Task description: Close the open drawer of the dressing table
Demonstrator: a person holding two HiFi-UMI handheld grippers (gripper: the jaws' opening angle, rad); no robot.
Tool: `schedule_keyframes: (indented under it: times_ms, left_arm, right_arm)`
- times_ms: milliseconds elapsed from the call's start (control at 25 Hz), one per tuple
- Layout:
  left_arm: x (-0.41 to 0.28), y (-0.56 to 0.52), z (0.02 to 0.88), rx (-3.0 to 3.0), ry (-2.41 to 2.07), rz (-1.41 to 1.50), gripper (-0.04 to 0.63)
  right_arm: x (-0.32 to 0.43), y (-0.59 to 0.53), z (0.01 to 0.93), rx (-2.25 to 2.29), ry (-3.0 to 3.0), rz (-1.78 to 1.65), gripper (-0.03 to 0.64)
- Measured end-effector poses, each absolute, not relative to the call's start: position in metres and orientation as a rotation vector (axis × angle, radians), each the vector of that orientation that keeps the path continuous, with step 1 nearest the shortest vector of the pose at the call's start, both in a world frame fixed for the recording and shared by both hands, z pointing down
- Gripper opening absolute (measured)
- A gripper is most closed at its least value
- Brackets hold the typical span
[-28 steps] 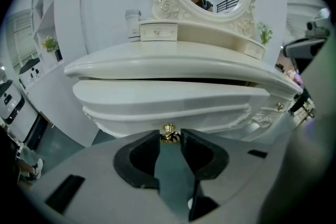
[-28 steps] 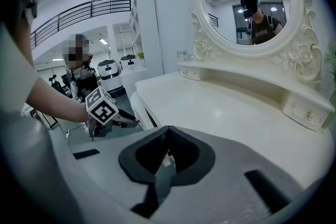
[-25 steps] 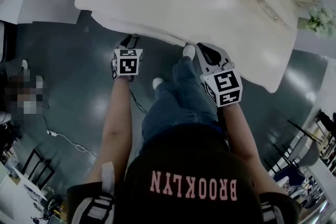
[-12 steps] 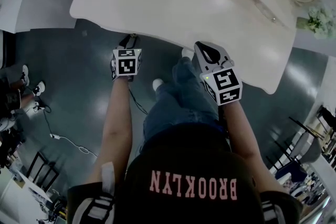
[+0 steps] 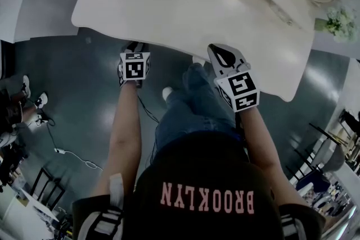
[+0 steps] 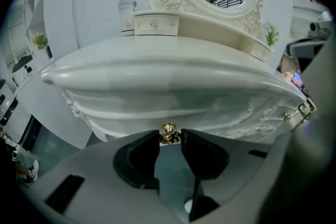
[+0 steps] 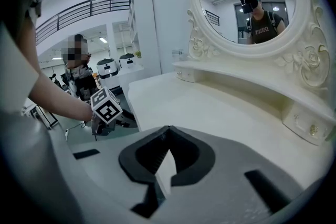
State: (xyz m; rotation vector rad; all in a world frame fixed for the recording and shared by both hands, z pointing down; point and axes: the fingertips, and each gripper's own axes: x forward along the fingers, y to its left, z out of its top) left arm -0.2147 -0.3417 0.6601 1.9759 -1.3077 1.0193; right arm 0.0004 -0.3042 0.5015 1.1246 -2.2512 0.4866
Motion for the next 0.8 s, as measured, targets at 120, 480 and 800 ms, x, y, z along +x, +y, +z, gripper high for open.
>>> schedule_keyframes:
  times_ms: [120, 480, 800]
  left_arm:
    - [-0.215, -0.344, 0.661, 1.955, -1.316, 1.016, 0.123]
    - [-0.216, -0.346, 0.659, 1.936, -1.339, 0.970, 0.124]
    - [-0.220, -0.343, 0.655, 1.940, -1.430, 1.005, 0.137]
  right_arm:
    - [-0.001, -0.304, 0.497, 1.122, -2.252, 0.477, -0.009]
    - [-0.005, -0.291, 0.491, 1.094, -2.248, 0.431, -0.008]
    - [-0.012, -0.271, 0.480, 1.124, -2.256, 0.387, -0.008]
